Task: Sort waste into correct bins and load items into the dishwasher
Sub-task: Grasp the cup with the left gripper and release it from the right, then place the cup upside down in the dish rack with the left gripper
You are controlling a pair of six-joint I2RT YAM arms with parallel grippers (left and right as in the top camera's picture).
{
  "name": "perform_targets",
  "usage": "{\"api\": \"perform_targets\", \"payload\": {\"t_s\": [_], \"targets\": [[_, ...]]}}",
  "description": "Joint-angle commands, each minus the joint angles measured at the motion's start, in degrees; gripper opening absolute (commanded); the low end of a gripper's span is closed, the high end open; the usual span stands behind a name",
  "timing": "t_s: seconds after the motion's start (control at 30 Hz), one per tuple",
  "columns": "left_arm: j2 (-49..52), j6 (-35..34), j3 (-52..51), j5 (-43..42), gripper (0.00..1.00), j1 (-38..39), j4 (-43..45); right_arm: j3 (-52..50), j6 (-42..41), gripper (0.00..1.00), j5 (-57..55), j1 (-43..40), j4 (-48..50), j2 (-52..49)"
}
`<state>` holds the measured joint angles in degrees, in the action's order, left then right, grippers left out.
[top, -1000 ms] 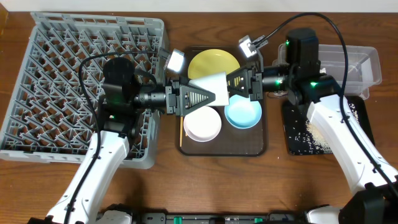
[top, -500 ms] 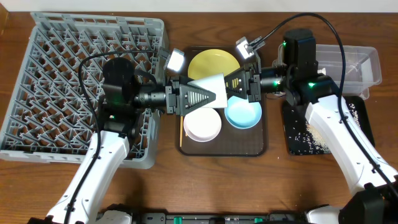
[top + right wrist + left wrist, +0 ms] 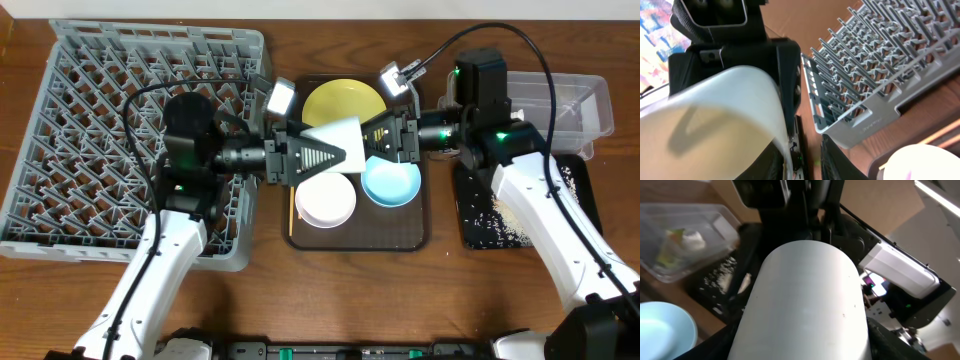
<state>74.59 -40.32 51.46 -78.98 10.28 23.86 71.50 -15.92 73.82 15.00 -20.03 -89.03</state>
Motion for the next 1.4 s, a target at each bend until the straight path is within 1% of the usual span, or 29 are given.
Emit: {"api": "perform_targets", "payload": {"t_s": [0.0, 0.17, 0.23, 0.33, 0.4, 0.47, 0.5, 0.53, 0.6, 0.67, 0.73, 0.77, 0.8, 0.83, 0.9, 0.93, 1.07, 1.13, 1.27, 1.37], "targets": [[-0.31, 4.37, 1.27, 0.17, 0.48, -3.76, -1.6, 0.0, 0.37, 0.24, 0.22, -2.97, -1.99, -0.11], [-0.31, 12.33, 1.27, 5.68, 0.48, -8.5, -12.02, 0.0, 1.86, 0.25, 1.84, -6.93, -3.37, -0.11], [-0.31, 15.47, 1.27, 9.9, 0.48, -10.12, -16.98, 0.0, 1.86, 0.25, 1.7, -8.39, -3.37, -0.11], [-0.33, 20.57, 1.29, 17.92, 0.46, -12.24, -24.74, 0.0, 2.99, 0.25, 0.61, -9.84, -3.67, -0.11], [-0.33, 23.08, 1.29, 24.5, 0.43, -13.7, -29.83, 0.0, 4.33, 0.23, -3.96, -10.34, -5.92, -0.11], [-0.57, 24.11, 1.31, 28.11, 0.41, -14.95, -32.83, 0.0, 6.43, 0.22, -10.47, -10.27, -9.84, -0.11], [-0.98, 24.26, 1.44, 29.77, 0.38, -15.85, -34.51, 0.0, 8.24, 0.22, -15.3, -10.08, -13.14, -0.11], [-1.7, 24.46, 1.64, 31.01, 0.38, -16.85, -36.37, 0.0, 10.29, 0.21, -20.96, -9.99, -17.09, -0.11], [-3.23, 26.32, 2.23, 33.66, 0.36, -18.23, -39.98, 0.0, 12.57, 0.2, -27.8, -10.01, -21.51, -0.11], [-5.22, 29.4, 3.21, 38.8, 0.36, -19.52, -44.83, 0.0, 14.21, 0.2, -33.62, -10.01, -24.9, -0.11], [-7.54, 33.24, 4.92, 46.97, 0.36, -20.79, -51.6, 0.02, 15.69, 0.2, -37.88, -10.01, -27.61, -0.02], [-8.17, 33.97, 5.66, 49.53, 0.36, -21.22, -53.83, 0.02, 16.17, 0.2, -38.93, -10.01, -28.48, 0.11], [-9.01, 35.01, 7.04, 54.14, 0.36, -22.03, -57.64, 0.02, 16.52, 0.2, -40.19, -10.01, -29.35, 0.35], [-9.75, 35.21, 9.03, 59.12, 0.36, -23.28, -61.81, 0.02, 16.94, 0.2, -41.79, -10.01, -30.29, 0.85], [-9.92, 35.21, 10.99, 63.78, 0.36, -24.55, -65.72, 0.02, 16.94, 0.19, -44.17, -10.01, -31.06, 1.75], [-9.84, 35.19, 11.85, 68.02, 0.36, -25.53, -68.3, 0.02, 16.96, 0.2, -46.6, -10.01, -31.87, 3.06], [-7.48, 35.17, 11.82, 73.29, 0.36, -26.23, -72.3, 0.02, 16.85, 0.2, -52.87, -10.01, -33.88, 6.86], [-5.38, 35.15, 11.82, 73.46, 0.36, -26.23, -72.78, 0.02, 16.85, 0.19, -53.79, -10.01, -34.23, 7.89], [-0.74, 35.15, 11.82, 73.7, 0.36, -26.23, -72.26, 0.02, 16.87, 0.19, -54.29, -10.01, -34.64, 8.72], [2.64, 35.15, 11.82, 75.25, 0.36, -26.23, -69.81, 0.0, 16.87, 0.19, -54.29, -10.01, -35.23, 8.68]]}}
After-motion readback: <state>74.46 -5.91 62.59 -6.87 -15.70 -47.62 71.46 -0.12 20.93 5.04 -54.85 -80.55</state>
